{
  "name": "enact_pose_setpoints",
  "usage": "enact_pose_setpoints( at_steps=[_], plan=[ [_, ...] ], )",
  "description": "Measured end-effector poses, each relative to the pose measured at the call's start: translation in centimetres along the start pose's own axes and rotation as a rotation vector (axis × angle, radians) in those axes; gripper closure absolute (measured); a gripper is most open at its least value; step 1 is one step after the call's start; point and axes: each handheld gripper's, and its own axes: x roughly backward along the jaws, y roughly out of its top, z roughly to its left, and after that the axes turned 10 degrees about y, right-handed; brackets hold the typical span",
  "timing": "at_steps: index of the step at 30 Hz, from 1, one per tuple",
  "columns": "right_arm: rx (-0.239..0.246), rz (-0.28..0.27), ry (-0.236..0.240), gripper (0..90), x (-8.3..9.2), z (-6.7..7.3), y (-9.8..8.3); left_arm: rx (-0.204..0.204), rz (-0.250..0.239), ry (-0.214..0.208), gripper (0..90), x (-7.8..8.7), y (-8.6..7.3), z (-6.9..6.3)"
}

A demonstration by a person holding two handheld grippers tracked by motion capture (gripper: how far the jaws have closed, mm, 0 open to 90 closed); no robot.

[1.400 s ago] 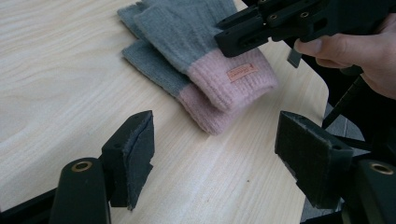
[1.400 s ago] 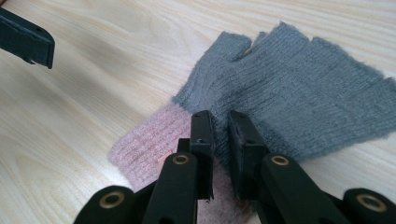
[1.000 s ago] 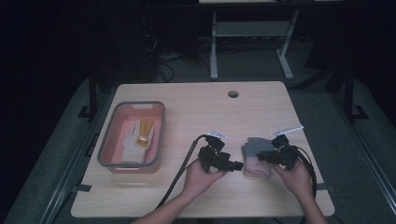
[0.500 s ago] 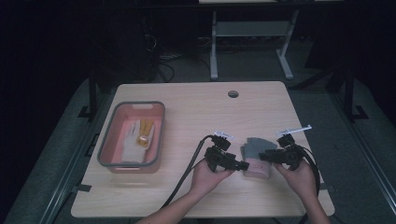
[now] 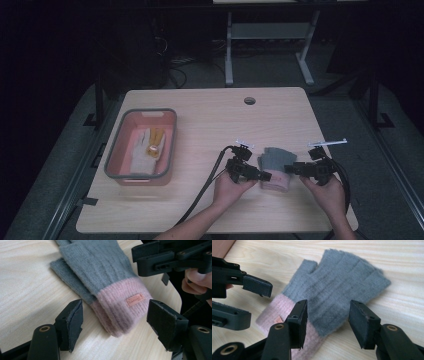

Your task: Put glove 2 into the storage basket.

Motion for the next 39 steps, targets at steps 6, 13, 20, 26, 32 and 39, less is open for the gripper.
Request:
enact_pose_setpoints(
  at_steps=[6, 13, 20, 26, 32, 39],
  plan=[
    [-0.042, 0.000, 0.009, 47.8, -0.2, -0.7, -0.4, 0.021, 0.011, -0.006, 30.3, -0.7, -0.1, 0.0],
    [-0.075, -0.014, 0.026, 47.9, -0.7, -1.0, -0.7, 0.055, 0.039, -0.020, 30.4, -1.6, -0.4, 0.2],
    [-0.129, -0.038, 0.057, 47.1, -1.2, -1.6, -1.5, 0.057, 0.040, -0.030, 38.5, -1.9, -0.5, 0.0],
    [-0.164, -0.066, 0.091, 47.9, -1.4, -2.1, -2.0, 0.074, 0.052, -0.037, 40.3, -2.0, -0.5, -0.1],
    [-0.168, -0.085, 0.110, 56.3, -1.9, -1.9, -2.3, 0.078, 0.048, -0.033, 47.9, -2.1, -0.5, 0.0],
    [-0.198, -0.109, 0.176, 69.8, -2.2, -2.0, -2.6, 0.094, 0.041, -0.049, 54.4, -2.3, -0.5, 0.3]
  ],
)
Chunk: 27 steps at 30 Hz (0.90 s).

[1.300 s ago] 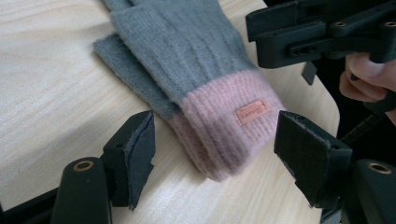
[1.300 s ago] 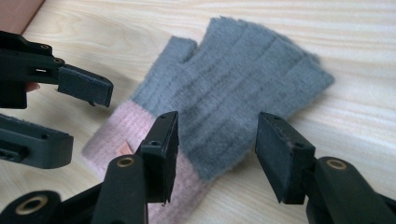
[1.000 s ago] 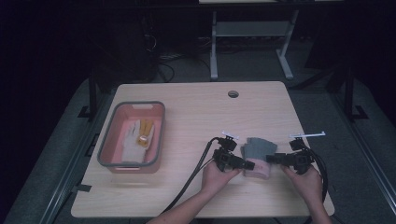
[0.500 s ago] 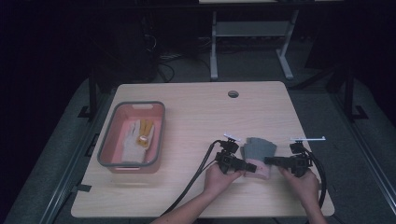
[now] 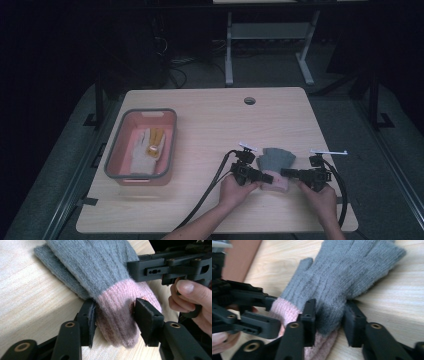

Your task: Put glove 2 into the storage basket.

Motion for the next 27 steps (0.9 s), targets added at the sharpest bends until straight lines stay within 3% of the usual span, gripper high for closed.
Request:
enact_pose_setpoints(
  at_steps=[3, 9, 19, 27],
  plan=[
    [0.015, -0.008, 0.000, 73.7, 0.0, 0.2, 0.0, 0.018, -0.010, -0.029, 58.2, 0.1, 0.0, 0.4],
    [0.020, -0.006, 0.003, 75.7, 0.1, 0.5, -0.1, 0.019, -0.024, -0.047, 60.8, 0.2, -0.1, 0.6],
    [0.031, -0.003, 0.013, 76.8, 0.3, 1.3, 0.4, 0.010, -0.028, -0.047, 61.8, 0.8, 0.0, 0.8],
    [0.052, 0.001, 0.021, 76.9, -0.1, 2.7, 1.2, 0.013, -0.062, -0.040, 62.5, 2.0, -0.3, 1.2]
  ],
)
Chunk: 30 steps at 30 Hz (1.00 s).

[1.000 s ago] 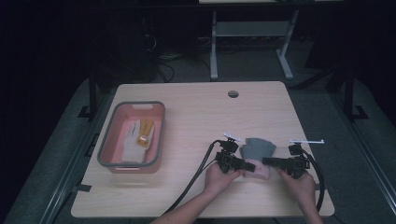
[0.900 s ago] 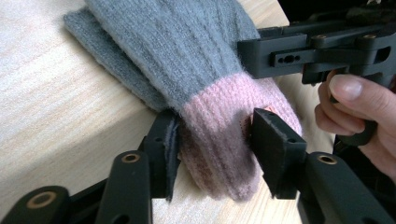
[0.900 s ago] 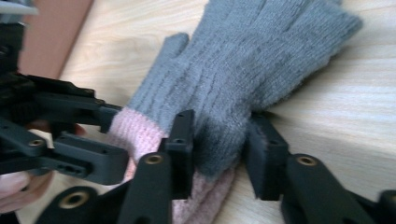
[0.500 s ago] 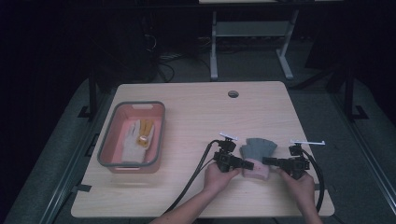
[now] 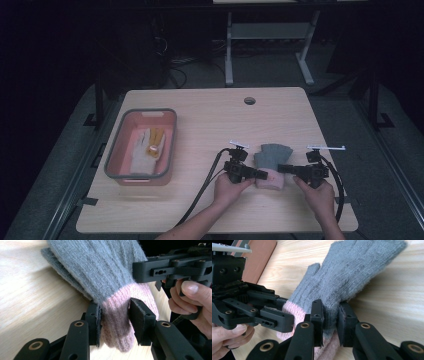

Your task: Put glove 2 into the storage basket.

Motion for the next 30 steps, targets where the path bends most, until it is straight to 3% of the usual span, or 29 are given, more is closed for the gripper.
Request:
enact_pose_setpoints(
  at_steps=[17, 30],
  plan=[
    [0.011, 0.006, 0.034, 77.2, -1.5, 1.9, 1.3, 0.027, -0.028, -0.041, 68.1, 3.0, 0.3, 1.6],
    [0.058, 0.012, 0.066, 77.2, -3.1, 4.6, 3.1, 0.012, -0.060, -0.023, 68.7, 6.8, 0.9, 2.5]
  ],
)
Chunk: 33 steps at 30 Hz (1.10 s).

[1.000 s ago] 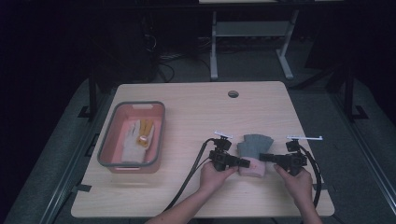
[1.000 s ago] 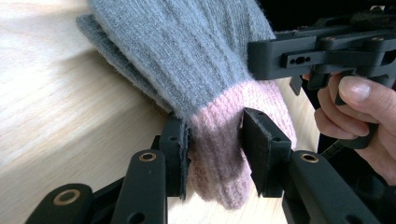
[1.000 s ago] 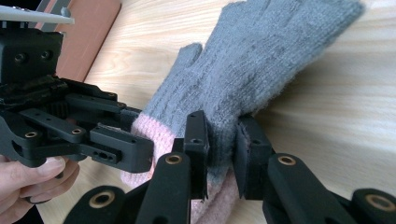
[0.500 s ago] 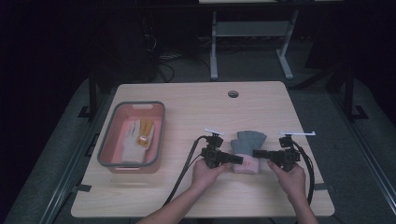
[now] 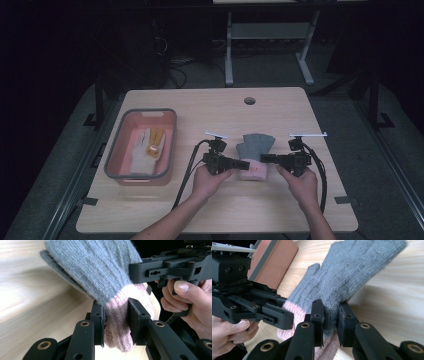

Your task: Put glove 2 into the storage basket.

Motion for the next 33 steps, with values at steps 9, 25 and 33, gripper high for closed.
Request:
enact_pose_setpoints(
  at_steps=[9, 25, 33],
  plan=[
    [0.021, 0.017, 0.016, 77.3, -1.3, 1.7, 1.3, -0.009, -0.020, 0.010, 68.7, 2.1, 0.3, 0.5],
    [0.050, 0.030, 0.046, 77.2, -3.1, 3.5, 2.9, -0.002, -0.047, 0.021, 68.7, 5.1, 0.7, 1.5],
    [0.069, 0.036, 0.059, 77.2, -3.8, 4.3, 3.8, 0.002, -0.064, 0.027, 68.7, 6.3, 1.0, 1.9]
  ],
)
